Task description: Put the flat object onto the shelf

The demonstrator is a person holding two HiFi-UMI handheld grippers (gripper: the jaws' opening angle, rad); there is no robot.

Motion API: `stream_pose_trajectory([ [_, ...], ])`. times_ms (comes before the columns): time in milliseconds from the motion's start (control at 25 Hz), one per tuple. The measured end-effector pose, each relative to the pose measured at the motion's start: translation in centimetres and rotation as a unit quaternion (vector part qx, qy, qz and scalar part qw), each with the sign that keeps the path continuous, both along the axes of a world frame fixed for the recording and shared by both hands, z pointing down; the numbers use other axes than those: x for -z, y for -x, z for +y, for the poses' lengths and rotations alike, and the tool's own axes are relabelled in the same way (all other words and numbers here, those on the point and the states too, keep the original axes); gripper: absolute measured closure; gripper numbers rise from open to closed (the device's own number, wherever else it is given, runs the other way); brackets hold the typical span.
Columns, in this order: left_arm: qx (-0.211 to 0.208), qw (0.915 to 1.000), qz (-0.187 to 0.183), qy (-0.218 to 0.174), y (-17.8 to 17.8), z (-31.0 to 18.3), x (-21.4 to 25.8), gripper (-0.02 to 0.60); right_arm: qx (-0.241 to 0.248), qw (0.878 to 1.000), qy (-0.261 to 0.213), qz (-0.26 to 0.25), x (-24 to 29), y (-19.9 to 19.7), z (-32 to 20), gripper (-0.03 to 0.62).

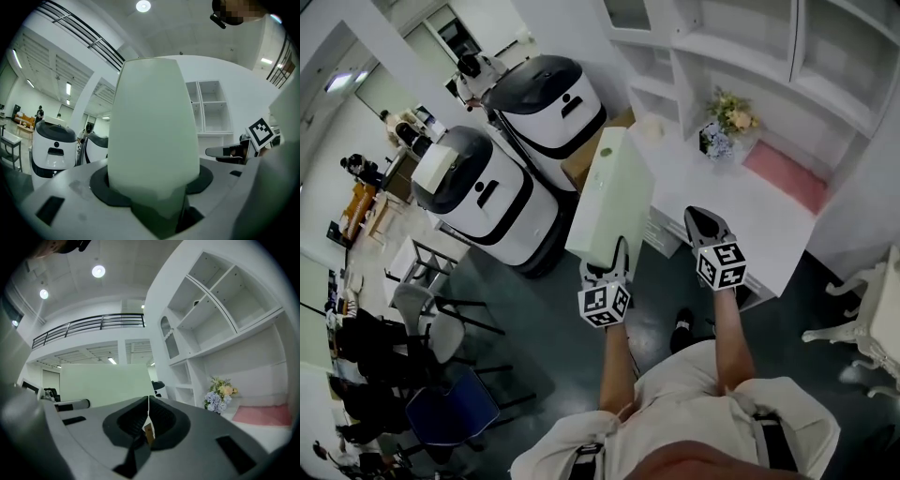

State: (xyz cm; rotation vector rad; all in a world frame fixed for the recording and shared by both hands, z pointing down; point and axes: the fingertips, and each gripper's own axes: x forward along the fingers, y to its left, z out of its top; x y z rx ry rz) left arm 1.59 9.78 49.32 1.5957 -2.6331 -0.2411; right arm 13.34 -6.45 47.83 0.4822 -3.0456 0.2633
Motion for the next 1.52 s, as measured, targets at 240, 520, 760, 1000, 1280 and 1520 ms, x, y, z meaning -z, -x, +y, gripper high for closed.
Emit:
stream_pose_trajectory([
  [240,-0.019,0.9998,-0.002,0.008,3.1,-5.0,0.6,0.316,-0.016,1.000,0.000,-0.003,0.1,2.6,-5.0,0.523],
  [520,-0.034,0.9993,-0.005,0.015,6.8,-9.7,0.8,0.316,-0.029,0.999,0.001,-0.012,-0.3,5.7,-9.8,0.523],
  [760,-0.040,0.9992,-0.003,0.011,9.3,-11.7,0.8,0.316,-0.011,1.000,0.001,-0.021,-0.1,8.1,-12.5,0.523],
  [1000,-0.028,0.9996,0.006,0.001,11.2,-11.9,1.0,0.316,-0.007,1.000,0.005,-0.016,-1.0,9.2,-13.5,0.523],
  [1280,-0.040,0.9973,0.052,-0.033,12.7,-12.7,0.4,0.316,-0.015,1.000,-0.001,-0.005,-1.7,9.8,-14.5,0.523],
  [1520,-0.076,0.9953,0.049,-0.032,15.5,-15.5,0.1,0.316,-0.049,0.998,0.015,-0.036,-1.6,11.0,-17.0,0.525],
])
